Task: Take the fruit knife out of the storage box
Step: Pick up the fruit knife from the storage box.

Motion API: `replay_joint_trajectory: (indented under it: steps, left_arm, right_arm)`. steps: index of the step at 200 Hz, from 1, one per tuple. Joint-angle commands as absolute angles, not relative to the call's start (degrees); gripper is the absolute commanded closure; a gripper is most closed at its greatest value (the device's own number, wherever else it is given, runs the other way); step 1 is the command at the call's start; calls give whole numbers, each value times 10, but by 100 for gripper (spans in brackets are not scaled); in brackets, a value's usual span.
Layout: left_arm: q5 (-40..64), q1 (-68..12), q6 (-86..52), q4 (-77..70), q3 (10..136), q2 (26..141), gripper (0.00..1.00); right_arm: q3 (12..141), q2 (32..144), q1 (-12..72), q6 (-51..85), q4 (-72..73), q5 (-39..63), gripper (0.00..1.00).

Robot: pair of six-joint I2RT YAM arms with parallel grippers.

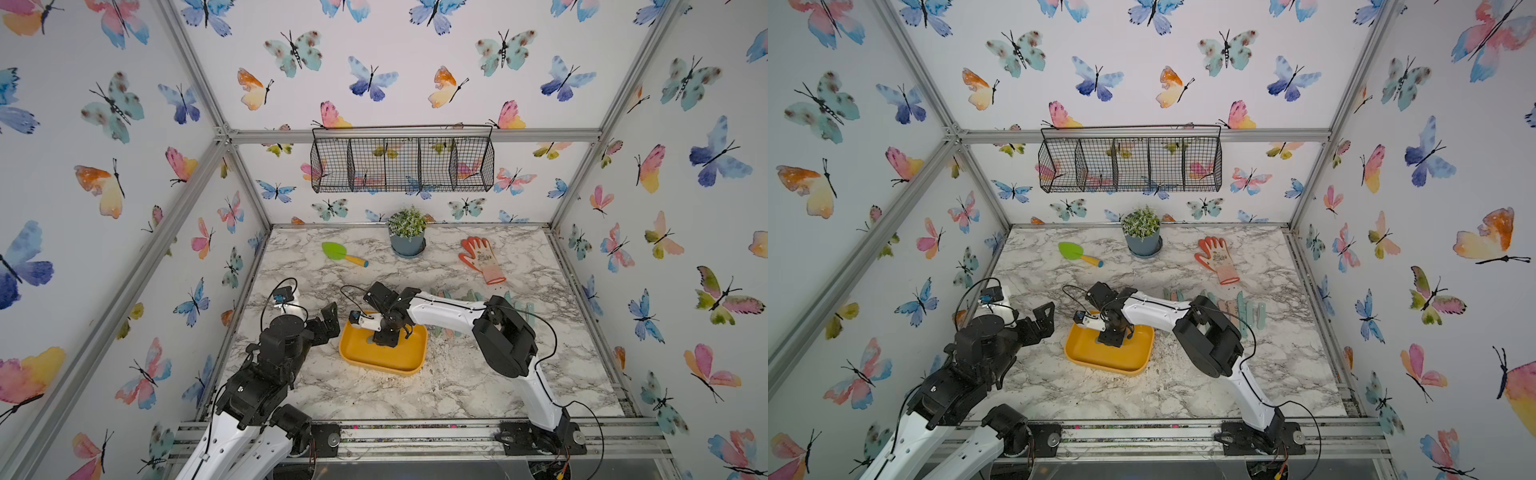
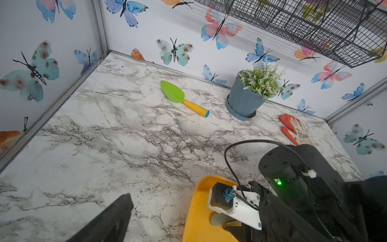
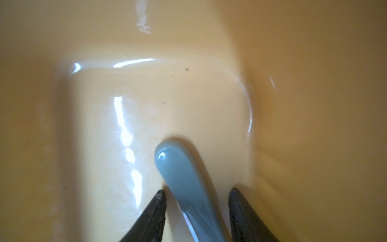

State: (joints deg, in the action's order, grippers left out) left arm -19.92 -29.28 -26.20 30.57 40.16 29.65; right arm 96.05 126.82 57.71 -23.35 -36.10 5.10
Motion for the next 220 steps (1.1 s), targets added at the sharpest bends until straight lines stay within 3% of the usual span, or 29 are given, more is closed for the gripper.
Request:
replay_joint_trajectory:
  steps: [1,78,220]
  left_arm:
    - [-215,-295,-265,306,398,287,2]
    - [-222,-295,-266,308,399,283,2]
    - [-221,-294,-268,312,399,295,2]
  right_arm:
    - [963,1308,575,-226,-416,54,52]
    - [969,1293,575,-214,-418,64,73]
    - [941,1142,574,-136,-352,81,76]
